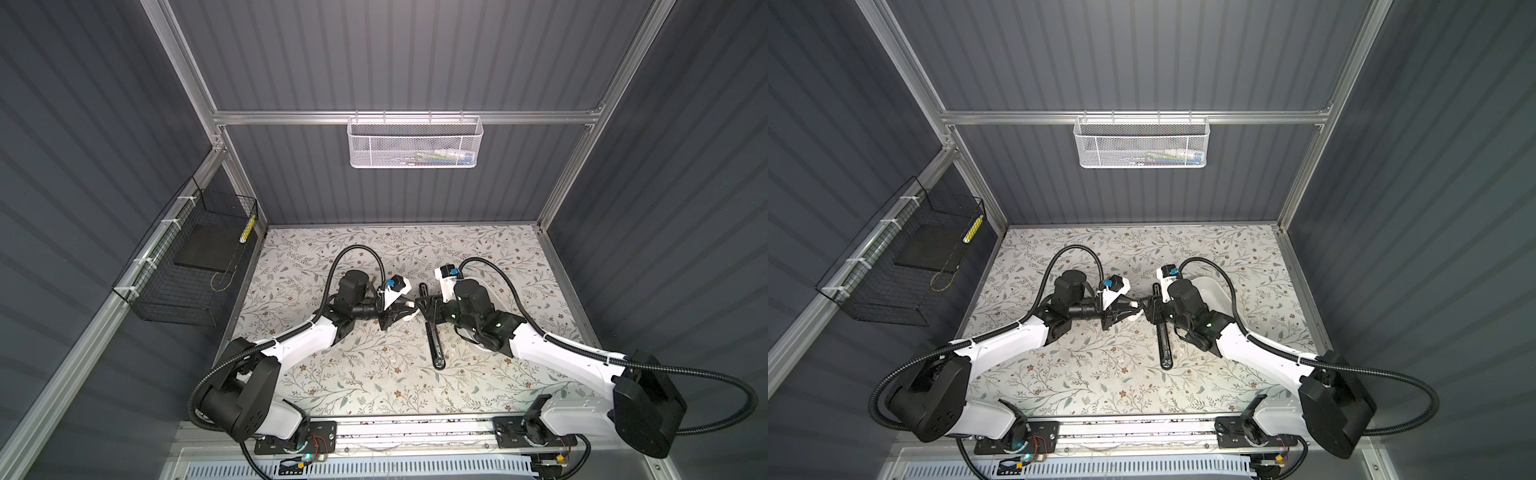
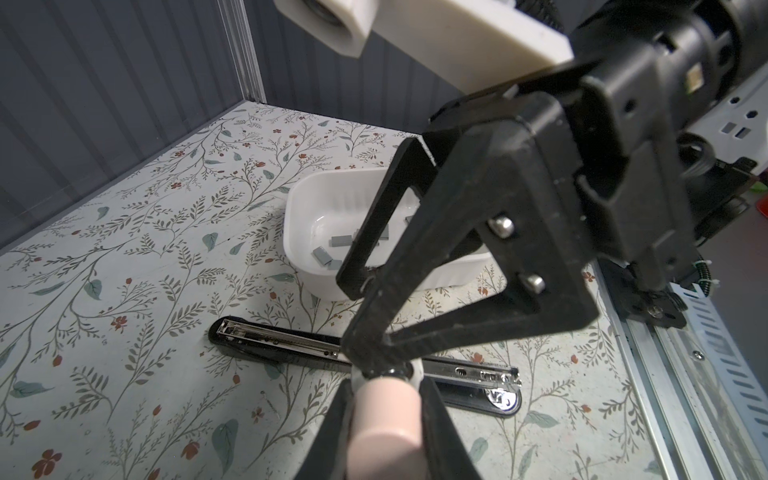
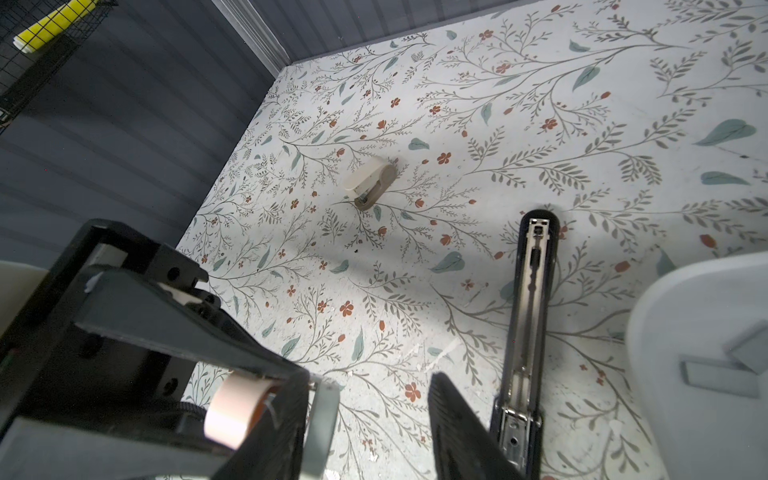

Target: Load the staples into the stapler

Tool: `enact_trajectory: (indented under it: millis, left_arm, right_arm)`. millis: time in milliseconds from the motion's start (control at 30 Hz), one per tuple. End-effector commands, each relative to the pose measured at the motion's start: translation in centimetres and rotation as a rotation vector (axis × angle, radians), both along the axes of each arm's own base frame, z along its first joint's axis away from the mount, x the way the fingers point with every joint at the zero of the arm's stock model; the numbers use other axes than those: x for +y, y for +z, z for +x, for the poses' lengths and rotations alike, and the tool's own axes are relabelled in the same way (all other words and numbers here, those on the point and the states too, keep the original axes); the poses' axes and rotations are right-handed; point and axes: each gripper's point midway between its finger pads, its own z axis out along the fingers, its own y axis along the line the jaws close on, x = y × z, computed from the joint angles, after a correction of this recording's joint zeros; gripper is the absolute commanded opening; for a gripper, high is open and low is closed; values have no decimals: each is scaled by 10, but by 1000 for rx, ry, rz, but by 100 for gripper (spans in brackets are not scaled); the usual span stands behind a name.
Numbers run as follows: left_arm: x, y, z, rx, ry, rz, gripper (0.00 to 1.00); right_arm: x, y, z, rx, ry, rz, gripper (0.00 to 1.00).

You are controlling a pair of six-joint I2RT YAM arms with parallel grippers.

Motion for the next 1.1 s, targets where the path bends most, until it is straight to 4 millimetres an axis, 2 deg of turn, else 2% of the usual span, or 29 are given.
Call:
enact_trajectory:
  millis: [0,567,767,1067]
  left_arm:
    - [-4,29,-1,-64,-12,-59,0]
    - [4,36,6,-60,64,-46,0]
    - [4,43,3,-64,62,-67,0]
    - [8,43,6,-72,91,-60,0]
  right_arm:
    - [2,-10,2,42,-7,-33,46]
    - [-6,-15,6,37,-46,-76,42]
    - [-5,-18,7,48,-48,-85,41]
    - [-5,-15,7,47,-46,-88,40]
